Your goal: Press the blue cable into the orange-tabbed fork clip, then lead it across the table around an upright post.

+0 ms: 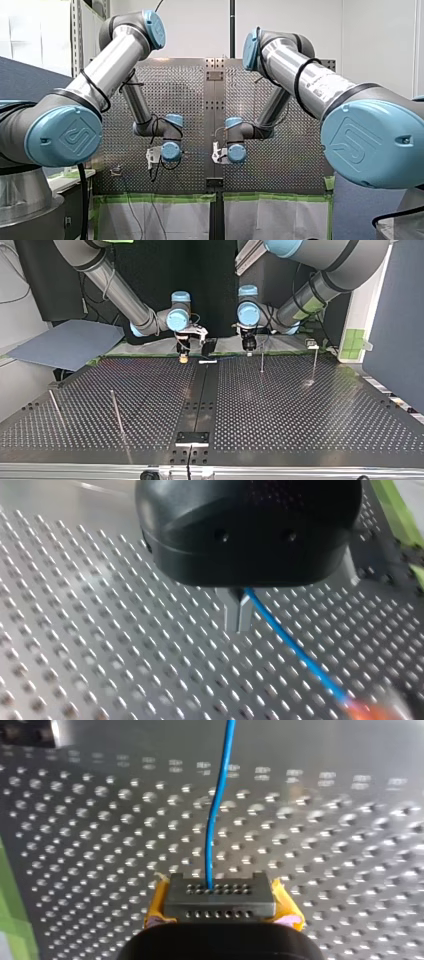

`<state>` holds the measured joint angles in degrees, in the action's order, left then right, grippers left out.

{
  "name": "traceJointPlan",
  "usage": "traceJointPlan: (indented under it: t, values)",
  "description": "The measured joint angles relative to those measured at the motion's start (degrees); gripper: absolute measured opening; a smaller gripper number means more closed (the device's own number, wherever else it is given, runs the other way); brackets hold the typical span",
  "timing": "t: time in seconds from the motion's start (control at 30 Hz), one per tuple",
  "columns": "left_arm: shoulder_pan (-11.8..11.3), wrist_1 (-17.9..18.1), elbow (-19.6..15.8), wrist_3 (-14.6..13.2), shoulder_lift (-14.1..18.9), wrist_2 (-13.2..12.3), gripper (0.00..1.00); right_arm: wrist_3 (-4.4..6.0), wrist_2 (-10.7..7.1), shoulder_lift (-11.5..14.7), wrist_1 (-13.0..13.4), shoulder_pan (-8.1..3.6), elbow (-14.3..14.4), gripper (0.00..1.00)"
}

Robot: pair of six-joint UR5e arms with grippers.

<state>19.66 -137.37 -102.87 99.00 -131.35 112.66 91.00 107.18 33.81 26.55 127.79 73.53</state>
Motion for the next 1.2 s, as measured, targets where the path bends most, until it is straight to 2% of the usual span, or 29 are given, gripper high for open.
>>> traceJointPlan:
  t: [0.17, 0.37, 0.47, 0.73, 1.07, 1.2]
  values:
    - [2.67, -1.19, -0.01, 1.16, 2.68, 1.88, 0.00, -0.02, 0.20, 3.06, -2.62, 0.32, 0.08, 0.02]
    - [5.42, -2.82, -0.02, 1.30, 5.67, 2.58, 0.00, 0.22, 0.36, 6.22, -4.52, 0.40, 0.59, 0.02]
    - [6.02, -4.31, -0.02, 1.37, 7.29, 3.21, 0.00, 0.30, 0.64, 7.79, -5.66, 0.47, 0.79, 0.02]
    - [5.60, -8.05, -0.02, 2.29, 11.06, 3.74, 0.00, 0.67, 0.92, 11.78, -8.41, 0.28, 1.73, 0.02]
    - [5.26, -11.83, 0.02, 2.90, 15.98, 2.57, 0.00, 1.05, 0.65, 16.77, -8.98, 0.85, 2.58, 0.02]
    - [5.11, -12.61, 0.45, 4.00, 17.70, 1.76, 0.00, 1.45, -0.29, 18.67, -9.03, 0.92, 2.57, 0.02]
